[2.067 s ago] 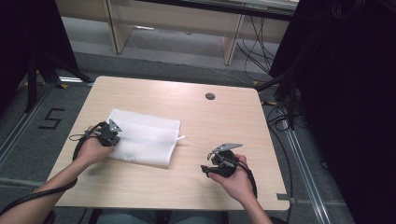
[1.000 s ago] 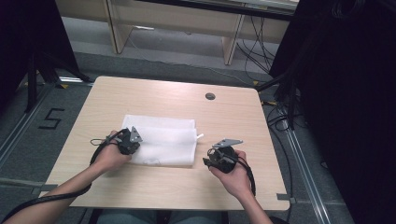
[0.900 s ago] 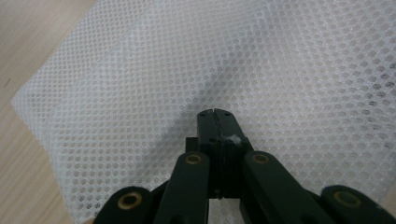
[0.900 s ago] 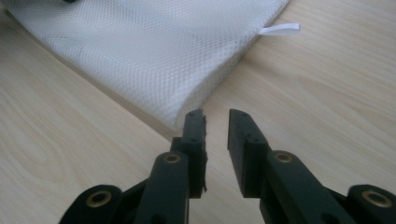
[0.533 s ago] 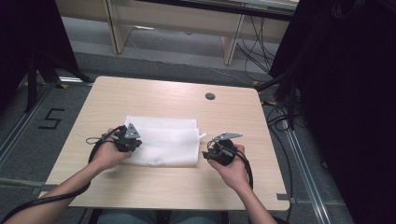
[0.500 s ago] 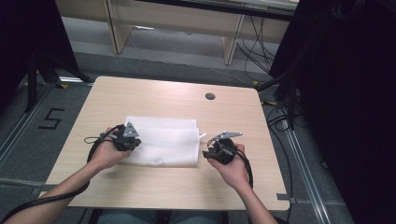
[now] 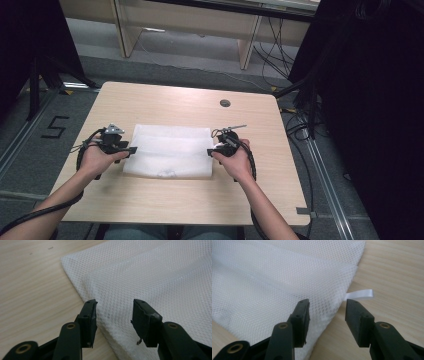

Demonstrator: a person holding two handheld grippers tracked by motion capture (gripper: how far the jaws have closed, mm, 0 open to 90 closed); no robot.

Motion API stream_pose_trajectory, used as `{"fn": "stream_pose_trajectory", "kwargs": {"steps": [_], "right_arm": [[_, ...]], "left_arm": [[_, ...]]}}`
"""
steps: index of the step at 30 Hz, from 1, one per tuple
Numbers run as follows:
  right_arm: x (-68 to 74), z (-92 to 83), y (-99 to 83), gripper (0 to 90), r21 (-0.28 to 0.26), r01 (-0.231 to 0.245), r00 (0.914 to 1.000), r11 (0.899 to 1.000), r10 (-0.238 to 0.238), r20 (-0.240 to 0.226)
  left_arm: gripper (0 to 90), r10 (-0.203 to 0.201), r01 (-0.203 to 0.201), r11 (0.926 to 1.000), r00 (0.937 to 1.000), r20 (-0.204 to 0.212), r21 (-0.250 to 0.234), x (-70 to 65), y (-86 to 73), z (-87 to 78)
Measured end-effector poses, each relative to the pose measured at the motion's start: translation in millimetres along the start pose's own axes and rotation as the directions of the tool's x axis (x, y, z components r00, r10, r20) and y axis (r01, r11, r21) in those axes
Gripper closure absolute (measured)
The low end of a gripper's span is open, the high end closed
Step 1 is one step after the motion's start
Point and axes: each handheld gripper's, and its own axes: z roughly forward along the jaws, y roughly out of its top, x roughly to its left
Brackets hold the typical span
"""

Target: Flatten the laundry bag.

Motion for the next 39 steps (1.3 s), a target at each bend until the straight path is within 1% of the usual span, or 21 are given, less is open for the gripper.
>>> {"fn": "stream_pose_trajectory", "kwargs": {"steps": [1,2,7,10,11,15,18,21,23,24,25,26,27,28,29,30,31,32,34,36,39], "right_arm": [[0.8,3.6,1.2,57.4,0.012,-0.007,1.0000,1.000,0.007,-0.003],[1.3,7.2,1.2,61.2,0.019,0.007,0.9999,1.000,-0.007,0.012],[0.9,8.0,-0.4,76.3,0.067,0.032,0.9985,0.997,-0.035,0.043],[-4.5,4.0,-3.6,79.2,0.079,0.017,0.9991,0.997,-0.020,0.037],[-10.4,0.3,-6.4,79.6,0.084,0.024,0.9987,0.996,-0.027,0.042],[-20.0,-6.0,-11.9,79.4,0.081,0.012,0.9986,0.997,-0.016,0.049],[-27.3,-12.0,-17.5,75.0,0.070,-0.002,0.9981,0.998,-0.003,0.062],[-36.8,-19.0,-20.7,65.2,0.016,-0.015,0.9985,1.000,0.014,0.052],[-40.5,-23.7,-20.3,62.4,0.004,-0.023,0.9985,1.000,0.023,0.049],[-41.7,-24.3,-20.6,59.8,-0.048,-0.045,0.9969,0.998,0.048,0.062],[-41.7,-24.3,-20.6,59.8,-0.048,-0.045,0.9969,0.998,0.048,0.062],[-39.4,-27.5,-19.5,59.3,-0.036,-0.094,0.9938,0.995,0.096,0.057],[-40.8,-27.0,-19.5,58.7,-0.040,-0.089,0.9950,0.995,0.091,0.041],[-43.0,-27.5,-19.6,57.8,-0.033,-0.085,0.9964,0.996,0.085,-0.001],[-44.3,-26.1,-20.7,57.0,-0.054,-0.069,0.9975,0.996,0.070,0.008],[-42.9,-26.2,-21.4,56.6,-0.052,-0.080,0.9967,0.995,0.080,0.008],[-43.8,-26.0,-22.2,55.6,-0.054,-0.059,0.9982,0.997,0.059,0.005],[-40.5,-26.8,-22.6,54.6,-0.047,-0.086,0.9963,0.995,0.086,0.004],[-40.1,-25.7,-25.5,51.8,-0.063,-0.063,0.9977,0.996,0.065,0.018],[-36.6,-27.5,-28.3,49.6,-0.057,-0.090,0.9958,0.994,0.091,0.012],[-33.8,-31.4,-31.5,48.2,-0.057,-0.105,0.9944,0.993,0.105,0.005]], "left_arm": [[53.9,0.001,-0.001,1.0000,1.0000,0.009,0.008,-1.4,-0.4,2.9],[53.9,0.003,-0.003,0.9999,1.0000,0.003,0.011,-2.4,-0.4,4.4],[59.5,0.004,-0.004,0.9998,0.9999,-0.012,0.022,-2.5,0.7,11.3],[62.0,-0.004,0.004,0.9997,1.0000,-0.003,0.024,-5.8,1.6,17.9],[61.8,-0.007,0.007,0.9998,0.9999,0.009,0.020,-7.6,1.7,19.9],[60.9,0.008,-0.008,0.9999,0.9990,0.044,0.011,-18.7,5.5,25.3],[58.9,0.014,-0.014,0.9999,0.9991,0.040,0.004,-21.6,10.2,24.7],[55.1,0.016,-0.016,0.9998,0.9993,0.035,0.009,-19.1,13.0,24.9],[53.6,-0.001,0.001,1.0000,0.9996,0.030,0.004,-17.0,13.5,26.1],[52.5,-0.006,0.005,1.0000,0.9995,0.032,0.005,-15.8,13.8,26.5],[52.5,-0.018,0.018,0.9998,0.9993,0.034,-0.003,-15.8,13.8,27.6],[51.7,-0.028,0.028,0.9996,0.9987,0.042,0.000,-15.8,14.2,27.9],[50.4,-0.035,0.035,0.9994,0.9979,0.055,-0.003,-16.0,14.3,28.4],[48.6,-0.037,0.038,0.9992,0.9976,0.058,-0.010,-17.4,14.1,28.6],[47.1,-0.035,0.035,0.9993,0.9979,0.055,-0.013,-18.1,14.0,27.9],[45.6,-0.035,0.036,0.9993,0.9980,0.052,-0.013,-19.1,14.0,27.4],[42.4,-0.035,0.036,0.9991,0.9980,0.052,-0.021,-21.4,14.2,27.9],[40.2,-0.016,0.016,0.9998,0.9986,0.050,-0.014,-22.0,14.5,27.0],[39.5,0.017,-0.016,0.9996,0.9990,0.042,-0.021,-25.6,14.9,25.9],[39.0,0.036,-0.035,0.9991,0.9987,0.037,-0.023,-28.1,15.5,24.5],[38.5,0.031,-0.030,0.9988,0.9991,0.028,-0.038,-27.7,17.7,21.8]]}}
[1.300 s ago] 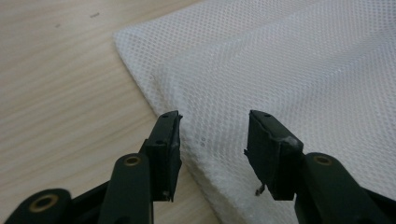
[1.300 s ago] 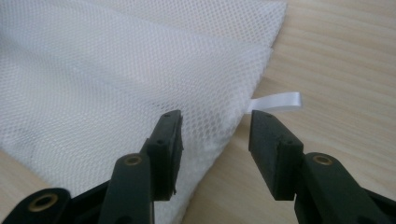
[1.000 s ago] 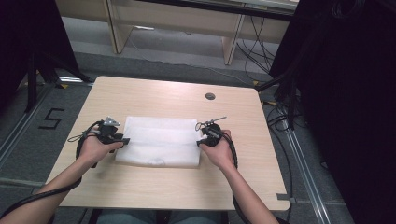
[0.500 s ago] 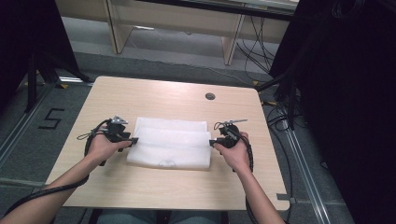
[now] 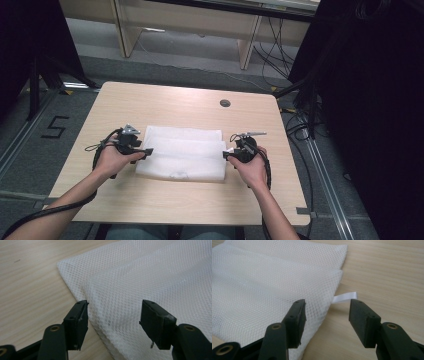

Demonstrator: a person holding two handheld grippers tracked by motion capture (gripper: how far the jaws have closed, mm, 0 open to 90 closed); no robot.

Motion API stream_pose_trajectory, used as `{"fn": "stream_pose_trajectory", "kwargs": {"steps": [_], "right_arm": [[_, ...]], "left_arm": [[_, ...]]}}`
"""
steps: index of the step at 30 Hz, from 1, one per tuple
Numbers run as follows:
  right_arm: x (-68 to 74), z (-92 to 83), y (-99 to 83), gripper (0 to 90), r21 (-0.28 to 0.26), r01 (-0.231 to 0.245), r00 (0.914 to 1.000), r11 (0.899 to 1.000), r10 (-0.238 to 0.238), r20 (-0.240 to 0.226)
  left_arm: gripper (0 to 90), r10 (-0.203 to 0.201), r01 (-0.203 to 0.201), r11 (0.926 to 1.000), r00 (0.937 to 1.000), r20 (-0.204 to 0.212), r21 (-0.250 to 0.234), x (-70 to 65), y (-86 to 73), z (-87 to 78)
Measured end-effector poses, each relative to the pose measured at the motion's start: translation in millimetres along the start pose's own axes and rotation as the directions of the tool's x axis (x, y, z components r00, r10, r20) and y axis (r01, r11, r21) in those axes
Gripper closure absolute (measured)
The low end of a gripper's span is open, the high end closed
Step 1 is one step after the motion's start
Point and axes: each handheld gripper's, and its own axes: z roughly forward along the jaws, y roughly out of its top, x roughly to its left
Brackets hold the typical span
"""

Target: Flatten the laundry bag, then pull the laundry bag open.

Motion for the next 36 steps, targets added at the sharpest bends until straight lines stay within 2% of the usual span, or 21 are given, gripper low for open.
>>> {"fn": "stream_pose_trajectory", "kwargs": {"steps": [3,6,7,8,9,10,12,15,16,18,19,20,21,22,23,27,28,30,32,35,36], "right_arm": [[-2.1,-3.1,-0.8,48.5,-0.013,0.019,0.9998,1.000,-0.019,0.001],[-3.5,-4.5,-1.1,48.9,-0.003,-0.019,0.9998,1.000,0.019,-0.006],[-7.5,-3.1,-2.2,49.1,-0.024,0.019,0.9998,1.000,-0.019,0.002],[-3.9,-2.4,-2.5,49.2,-0.039,-0.015,0.9975,0.999,0.018,0.068],[-8.4,-5.6,-2.0,49.6,0.004,0.037,0.9956,0.999,-0.037,0.086],[-6.0,-6.5,-1.5,49.6,-0.011,-0.003,0.9977,1.000,0.004,0.068],[-9.2,-6.8,-2.2,49.9,-0.032,0.036,0.9968,0.999,-0.033,0.072],[-8.8,-7.8,-2.0,50.3,-0.018,0.022,0.9939,1.000,-0.020,0.108],[-12.2,-7.7,-0.9,50.4,-0.012,0.063,0.9908,0.998,-0.061,0.121],[-10.2,-6.9,-0.9,50.5,-0.024,0.033,0.9957,0.999,-0.031,0.087],[-10.2,-7.8,0.7,50.6,0.001,0.023,0.9990,1.000,-0.023,0.038],[-10.2,-7.8,0.7,50.6,0.001,0.023,0.9990,1.000,-0.023,0.038],[-9.7,-5.6,0.6,50.8,-0.012,0.032,0.9956,0.999,-0.031,0.088],[-9.7,-5.6,0.6,50.8,-0.012,0.032,0.9956,0.999,-0.031,0.088],[-6.7,-5.1,2.0,51.1,-0.013,-0.018,0.9983,1.000,0.019,0.055],[-7.1,-5.2,4.0,51.5,-0.002,-0.008,0.9970,1.000,0.009,0.077],[-5.2,-0.5,2.8,51.4,-0.052,-0.007,0.9981,0.999,0.010,0.061],[-2.5,-1.3,5.5,51.5,-0.014,0.007,0.9991,1.000,-0.007,0.041],[-3.2,-0.4,9.9,52.4,-0.021,0.024,0.9986,0.999,-0.023,0.049],[-3.2,0.7,21.0,55.3,-0.018,0.001,0.9993,1.000,0.000,0.036],[-4.6,2.6,24.0,55.5,-0.019,0.022,0.9990,1.000,-0.021,0.039]], "left_arm": [[37.7,-0.023,0.023,0.9996,0.9997,-0.002,-0.014,1.4,-0.1,-1.7],[37.8,-0.029,0.029,0.9996,0.9996,-0.003,-0.006,3.3,-2.0,-0.3],[37.9,-0.031,0.031,0.9995,0.9995,-0.001,-0.005,3.7,-2.1,0.5],[37.8,-0.030,0.030,0.9995,0.9995,0.003,0.001,4.3,-2.0,0.8],[37.8,-0.034,0.034,0.9994,0.9994,0.003,0.000,4.4,-2.1,1.3],[37.8,-0.040,0.040,0.9992,0.9992,0.004,-0.004,4.2,-2.1,1.4],[37.8,-0.043,0.043,0.9990,0.9991,0.005,-0.009,4.1,-2.8,1.3],[37.5,-0.030,0.030,0.9996,0.9996,-0.002,-0.001,4.5,-3.8,1.1],[37.5,-0.034,0.034,0.9994,0.9994,-0.003,-0.005,4.2,-4.1,1.2],[37.4,-0.043,0.043,0.9990,0.9991,0.002,-0.010,4.6,-3.5,1.3],[37.2,-0.035,0.035,0.9994,0.9994,0.002,-0.002,5.9,-2.6,0.6],[37.2,-0.045,0.046,0.9989,0.9990,0.003,-0.008,5.8,-2.3,1.1],[37.1,-0.060,0.060,0.9981,0.9982,0.006,-0.015,5.7,-2.4,2.0],[37.1,-0.075,0.075,0.9970,0.9971,0.013,-0.017,6.1,-2.7,3.0],[36.9,-0.087,0.087,0.9961,0.9961,0.015,-0.018,6.3,-2.9,3.7],[36.8,-0.066,0.066,0.9978,0.9978,0.011,0.006,7.1,-2.9,4.2],[36.8,-0.070,0.070,0.9975,0.9974,0.018,0.009,7.0,-2.3,4.1],[36.8,-0.079,0.079,0.9969,0.9963,0.033,0.001,9.0,-0.1,5.5],[36.9,-0.075,0.075,0.9972,0.9969,0.023,0.009,12.8,3.2,6.4],[36.9,-0.075,0.074,0.9970,0.9971,0.016,0.024,16.9,9.5,12.2],[37.0,-0.075,0.075,0.9970,0.9970,0.018,0.021,17.4,11.0,14.4]]}}
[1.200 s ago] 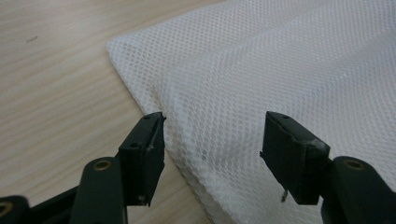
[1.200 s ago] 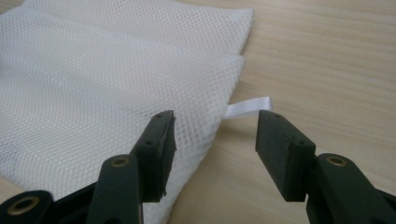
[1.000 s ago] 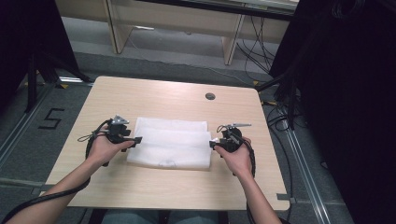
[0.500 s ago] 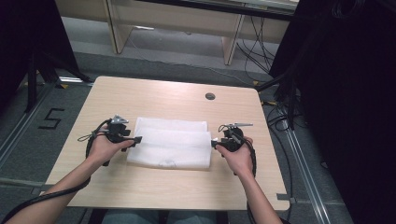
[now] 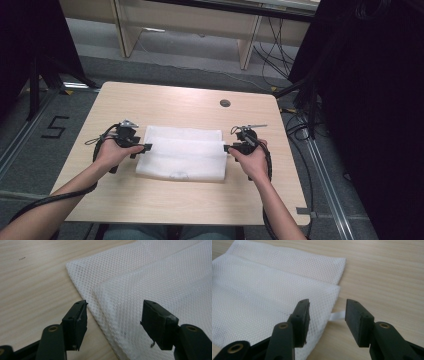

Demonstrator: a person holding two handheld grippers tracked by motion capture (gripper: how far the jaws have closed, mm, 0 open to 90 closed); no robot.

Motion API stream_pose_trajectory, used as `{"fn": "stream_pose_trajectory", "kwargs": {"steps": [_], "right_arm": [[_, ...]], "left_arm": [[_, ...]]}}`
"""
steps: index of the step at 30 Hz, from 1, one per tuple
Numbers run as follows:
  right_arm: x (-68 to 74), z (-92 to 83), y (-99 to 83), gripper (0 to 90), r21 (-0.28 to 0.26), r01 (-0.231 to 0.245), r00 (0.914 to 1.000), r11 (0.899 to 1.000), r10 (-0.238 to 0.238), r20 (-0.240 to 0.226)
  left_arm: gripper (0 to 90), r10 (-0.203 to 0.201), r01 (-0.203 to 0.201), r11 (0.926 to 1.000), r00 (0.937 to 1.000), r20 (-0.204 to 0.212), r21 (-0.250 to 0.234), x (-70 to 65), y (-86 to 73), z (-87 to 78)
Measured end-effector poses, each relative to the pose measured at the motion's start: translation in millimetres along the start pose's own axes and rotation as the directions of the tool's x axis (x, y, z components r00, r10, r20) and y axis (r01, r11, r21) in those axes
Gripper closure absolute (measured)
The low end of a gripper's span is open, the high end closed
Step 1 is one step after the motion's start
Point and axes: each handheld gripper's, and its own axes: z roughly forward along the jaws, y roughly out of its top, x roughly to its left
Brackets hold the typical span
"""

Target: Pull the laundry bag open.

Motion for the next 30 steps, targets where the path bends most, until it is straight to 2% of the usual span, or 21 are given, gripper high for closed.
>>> {"fn": "stream_pose_trajectory", "kwargs": {"steps": [2,3,4,7,8,9,11,12,13,14,16,17,18,19,20,21,24,26,28,29,30], "right_arm": [[0.7,2.4,8.3,55.5,0.020,0.004,0.9999,1.000,-0.004,0.016],[-0.5,4.7,11.2,55.4,0.010,0.016,0.9996,1.000,-0.017,0.021],[-0.1,6.0,13.9,55.3,0.012,0.001,0.9999,1.000,-0.002,0.012],[-3.7,15.3,24.0,54.7,0.015,0.016,0.9998,1.000,-0.016,0.013],[-1.1,17.5,25.4,54.3,0.021,-0.016,0.9998,1.000,0.015,0.014],[-4.2,20.9,28.1,53.8,0.033,0.014,0.9998,0.999,-0.015,0.016],[-4.5,27.7,30.9,53.2,0.058,-0.001,0.9999,0.998,0.000,0.010],[-5.5,30.1,31.5,52.9,0.069,0.006,0.9999,0.998,-0.007,0.010],[-2.0,33.2,31.6,52.5,0.092,-0.053,0.9985,0.994,0.052,0.020],[-3.4,36.9,31.3,52.1,0.096,-0.031,0.9993,0.995,0.029,0.022],[-2.8,43.7,30.3,51.7,0.110,-0.021,0.9996,0.994,0.019,0.019],[-0.6,48.0,30.1,51.7,0.119,-0.055,0.9983,0.991,0.052,0.028],[-0.7,51.9,28.3,52.0,0.130,-0.035,0.9991,0.991,0.032,0.029],[1.4,54.5,27.6,53.1,0.127,-0.054,0.9983,0.990,0.051,0.031],[2.4,57.2,26.7,55.4,0.128,-0.050,0.9983,0.991,0.045,0.038],[4.3,59.2,25.3,58.3,0.138,-0.056,0.9978,0.989,0.051,0.044],[3.6,62.8,22.6,67.0,0.164,-0.004,0.9991,0.986,-0.003,0.042],[7.5,63.6,22.4,70.6,0.174,-0.046,0.9983,0.984,0.039,0.044],[6.0,62.9,22.4,75.0,0.177,-0.009,0.9993,0.984,0.002,0.037],[7.0,62.0,23.0,76.2,0.182,-0.026,0.9992,0.983,0.020,0.035],[5.7,62.9,22.1,76.8,0.171,0.006,0.9992,0.985,-0.013,0.037]], "left_arm": [[37.2,0.000,0.000,1.0000,1.0000,0.000,0.006,0.7,6.3,4.8],[37.2,-0.002,0.002,1.0000,1.0000,0.003,0.007,1.0,8.5,6.4],[37.2,-0.015,0.015,0.9999,0.9999,0.002,-0.002,0.5,11.3,10.0],[37.2,-0.018,0.018,0.9997,0.9998,-0.005,0.015,0.9,16.3,17.0],[37.3,-0.019,0.019,0.9996,0.9998,-0.007,0.022,1.2,17.9,19.8],[37.4,-0.026,0.026,0.9994,0.9996,-0.011,0.021,0.8,18.5,21.6],[37.6,-0.033,0.033,0.9988,0.9994,-0.010,0.035,0.6,20.8,25.5],[37.6,-0.039,0.040,0.9985,0.9992,-0.009,0.039,0.6,21.5,27.3],[37.7,-0.045,0.045,0.9981,0.9988,-0.018,0.042,-0.1,21.7,29.0],[37.8,-0.048,0.048,0.9978,0.9988,-0.014,0.046,-0.2,21.1,31.3],[38.8,-0.047,0.048,0.9970,0.9988,-0.013,0.061,-0.4,19.9,34.6],[38.9,-0.048,0.049,0.9972,0.9987,-0.019,0.056,-0.8,19.6,35.5],[40.1,-0.053,0.054,0.9972,0.9984,-0.019,0.052,-1.2,19.8,35.8],[41.3,-0.058,0.059,0.9969,0.9982,-0.019,0.052,-1.7,20.3,36.1],[42.5,-0.061,0.062,0.9969,0.9979,-0.022,0.048,-2.2,20.8,36.9],[43.9,-0.053,0.054,0.9970,0.9983,-0.025,0.055,-2.2,21.3,37.2],[48.7,-0.028,0.031,0.9978,0.9985,-0.047,0.058,-5.3,22.3,39.8],[52.1,0.021,-0.017,0.9969,0.9982,-0.055,0.076,-7.1,23.3,39.5],[56.6,0.031,-0.027,0.9973,0.9973,-0.066,0.069,-10.1,23.8,40.3],[59.2,0.038,-0.033,0.9970,0.9972,-0.065,0.069,-11.7,24.3,40.5],[62.1,0.065,-0.059,0.9946,0.9957,-0.066,0.085,-12.0,25.2,39.7]]}}
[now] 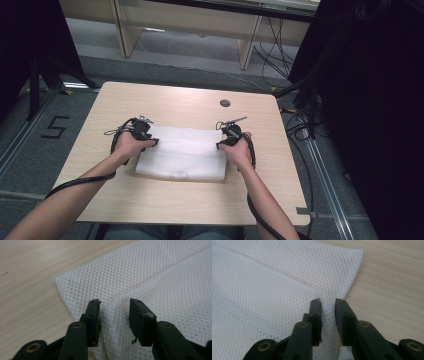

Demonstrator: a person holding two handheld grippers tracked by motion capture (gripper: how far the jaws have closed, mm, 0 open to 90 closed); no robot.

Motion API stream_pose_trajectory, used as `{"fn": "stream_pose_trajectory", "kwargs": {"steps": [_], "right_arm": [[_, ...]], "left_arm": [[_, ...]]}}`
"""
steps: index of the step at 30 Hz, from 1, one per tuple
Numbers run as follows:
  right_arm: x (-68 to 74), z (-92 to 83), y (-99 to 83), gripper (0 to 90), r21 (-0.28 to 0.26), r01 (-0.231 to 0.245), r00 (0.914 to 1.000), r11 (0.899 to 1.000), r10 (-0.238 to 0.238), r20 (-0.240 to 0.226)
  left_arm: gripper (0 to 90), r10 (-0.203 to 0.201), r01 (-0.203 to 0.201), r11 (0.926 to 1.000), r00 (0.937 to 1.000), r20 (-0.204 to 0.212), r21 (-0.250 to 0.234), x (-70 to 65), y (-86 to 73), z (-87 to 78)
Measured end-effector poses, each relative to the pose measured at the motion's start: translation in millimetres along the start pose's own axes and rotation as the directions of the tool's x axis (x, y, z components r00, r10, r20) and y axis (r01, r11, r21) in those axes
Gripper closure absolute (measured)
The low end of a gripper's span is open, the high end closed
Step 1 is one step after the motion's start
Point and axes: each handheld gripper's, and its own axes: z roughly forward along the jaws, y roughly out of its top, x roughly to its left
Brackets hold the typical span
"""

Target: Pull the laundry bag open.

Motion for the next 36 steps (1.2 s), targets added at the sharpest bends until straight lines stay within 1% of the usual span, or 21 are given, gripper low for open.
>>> {"fn": "stream_pose_trajectory", "kwargs": {"steps": [1,2,3,4,8,10,11,12,14,15,16,19,22,27,28,30,31,32,33,34,36], "right_arm": [[4.0,-2.5,2.0,76.9,0.020,-0.039,0.9992,0.999,0.039,0.005],[2.4,-3.1,2.7,77.9,0.000,0.010,0.9999,1.000,-0.010,0.001],[4.1,-4.8,3.1,78.4,-0.002,0.002,0.9999,1.000,-0.002,-0.011],[0.1,-4.5,3.9,78.3,-0.032,0.072,0.9974,0.997,-0.072,0.000],[3.8,-11.4,8.4,78.9,-0.042,0.067,0.9977,0.997,-0.067,-0.007],[3.2,-14.3,10.1,78.9,-0.065,0.068,0.9975,0.996,-0.069,-0.014],[4.6,-17.1,11.1,79.0,-0.057,0.050,0.9986,0.997,-0.051,-0.015],[3.1,-18.4,12.2,79.0,-0.065,0.068,0.9975,0.996,-0.069,-0.012],[3.3,-23.4,14.0,79.0,-0.079,0.072,0.9970,0.994,-0.074,-0.021],[4.9,-26.1,14.5,79.0,-0.082,0.056,0.9980,0.995,-0.058,-0.025],[3.7,-29.0,15.5,79.0,-0.088,0.070,0.9970,0.994,-0.073,-0.026],[6.1,-38.1,16.0,79.5,-0.095,0.058,0.9972,0.994,-0.062,-0.040],[6.1,-46.1,17.0,80.4,-0.112,0.075,0.9953,0.991,-0.081,-0.052],[9.8,-61.6,15.0,81.8,-0.124,0.067,0.9948,0.990,-0.076,-0.068],[9.1,-63.2,14.3,81.8,-0.135,0.085,0.9932,0.987,-0.095,-0.068],[13.3,-69.3,12.5,82.7,-0.131,0.059,0.9943,0.990,-0.070,-0.080],[11.6,-70.9,11.9,82.7,-0.139,0.092,0.9921,0.986,-0.103,-0.072],[14.7,-74.0,10.5,83.2,-0.132,0.063,0.9942,0.989,-0.074,-0.078],[14.1,-74.0,8.9,85.0,-0.154,0.081,0.9934,0.985,-0.092,-0.068],[13.9,-75.6,7.6,85.3,-0.145,0.092,0.9923,0.985,-0.103,-0.068],[15.4,-76.0,5.1,85.8,-0.154,0.077,0.9937,0.985,-0.088,-0.070]], "left_arm": [[63.9,0.014,-0.014,0.9999,0.9999,0.000,0.001,-1.4,0.6,-0.2],[67.5,0.020,-0.020,0.9998,0.9998,-0.003,-0.005,-2.7,1.4,-0.5],[70.3,0.027,-0.027,0.9996,0.9996,-0.010,-0.007,-4.1,2.4,-0.9],[71.6,0.039,-0.039,0.9992,0.9992,-0.013,0.001,-4.6,3.4,-1.6],[76.3,0.046,-0.046,0.9988,0.9988,-0.019,-0.016,-7.8,8.3,-4.2],[77.2,0.030,-0.030,0.9984,0.9995,-0.014,-0.047,-8.2,12.0,-8.0],[77.5,0.020,-0.020,0.9980,0.9998,-0.008,-0.061,-8.6,13.3,-9.5],[77.7,0.019,-0.019,0.9976,0.9998,-0.003,-0.067,-8.0,15.3,-12.3],[77.9,0.014,-0.014,0.9964,0.9999,0.005,-0.084,-6.3,19.4,-19.6],[77.9,0.008,-0.007,0.9958,0.9999,0.009,-0.092,-5.7,20.9,-23.0],[77.8,0.009,-0.008,0.9952,0.9999,0.013,-0.098,-4.7,22.4,-26.5],[77.8,0.019,-0.016,0.9932,0.9996,0.022,-0.115,-3.4,25.1,-36.1],[78.2,0.010,-0.005,0.9912,0.9992,0.039,-0.133,-3.7,25.0,-43.8],[78.5,0.014,-0.005,0.9881,0.9984,0.054,-0.154,-4.1,21.5,-56.4],[78.5,0.019,-0.011,0.9865,0.9986,0.048,-0.163,-4.3,21.0,-57.9],[78.4,0.017,-0.007,0.9841,0.9982,0.057,-0.178,-5.3,20.1,-62.1],[78.3,0.029,-0.017,0.9834,0.9975,0.064,-0.181,-5.2,19.9,-65.0],[78.3,0.027,-0.013,0.9798,0.9972,0.070,-0.200,-6.3,19.4,-66.4],[78.3,0.035,-0.017,0.9789,0.9959,0.084,-0.204,-6.5,19.2,-68.1],[78.5,0.033,-0.015,0.9762,0.9959,0.084,-0.216,-7.9,18.8,-68.9],[78.9,0.058,-0.036,0.9746,0.9942,0.091,-0.221,-8.8,17.3,-73.4]]}}
